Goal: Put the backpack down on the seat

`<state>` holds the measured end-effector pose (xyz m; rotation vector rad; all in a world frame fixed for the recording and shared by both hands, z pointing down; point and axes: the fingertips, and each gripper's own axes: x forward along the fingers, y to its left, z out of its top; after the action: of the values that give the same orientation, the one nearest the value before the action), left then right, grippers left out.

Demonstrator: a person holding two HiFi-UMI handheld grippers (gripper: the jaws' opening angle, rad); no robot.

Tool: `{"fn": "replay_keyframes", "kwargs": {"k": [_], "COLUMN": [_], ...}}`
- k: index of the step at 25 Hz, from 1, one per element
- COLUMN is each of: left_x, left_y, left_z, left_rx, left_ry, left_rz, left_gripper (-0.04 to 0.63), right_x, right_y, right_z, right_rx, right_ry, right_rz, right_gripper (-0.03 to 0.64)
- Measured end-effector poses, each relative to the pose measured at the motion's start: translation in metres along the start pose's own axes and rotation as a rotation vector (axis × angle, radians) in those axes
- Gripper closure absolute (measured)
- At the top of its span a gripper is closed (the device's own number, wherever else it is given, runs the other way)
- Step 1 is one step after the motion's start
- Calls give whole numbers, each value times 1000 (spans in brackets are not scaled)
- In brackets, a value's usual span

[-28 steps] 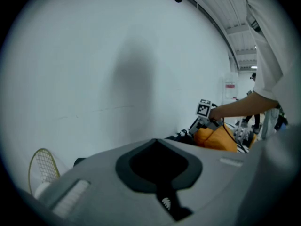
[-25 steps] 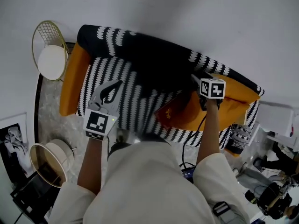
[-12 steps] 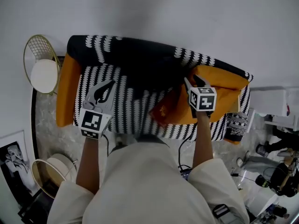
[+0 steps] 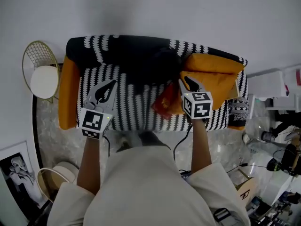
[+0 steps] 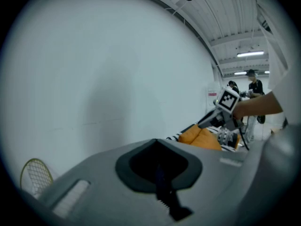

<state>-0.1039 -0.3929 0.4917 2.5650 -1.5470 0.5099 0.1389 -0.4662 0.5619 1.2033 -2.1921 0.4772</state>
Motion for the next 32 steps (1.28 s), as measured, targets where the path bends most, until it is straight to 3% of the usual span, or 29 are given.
{"fn": "replay_keyframes", "kwargs": {"k": [5, 8, 23, 32], "left_x": [-33, -47, -123, -178], "left_y": [-17, -29, -93, -119], "left_z": [3, 4, -6, 6], "left_rx": [9, 16, 53, 79], "left_ry": [-21, -31, -69, -130], "left_rz": [-25, -39, -133, -144], "left_gripper": [592, 592, 592, 592], "right_x": [-46, -69, -179, -241], "right_y": [34, 56, 115, 159], "right_z": [-2, -4, -63, -66], "right_rx": [3, -35, -75, -98], "right_ry": [-57, -78, -94, -168], "right_rz": [-33, -37, -115, -126], "right_gripper": [597, 608, 609, 609]}}
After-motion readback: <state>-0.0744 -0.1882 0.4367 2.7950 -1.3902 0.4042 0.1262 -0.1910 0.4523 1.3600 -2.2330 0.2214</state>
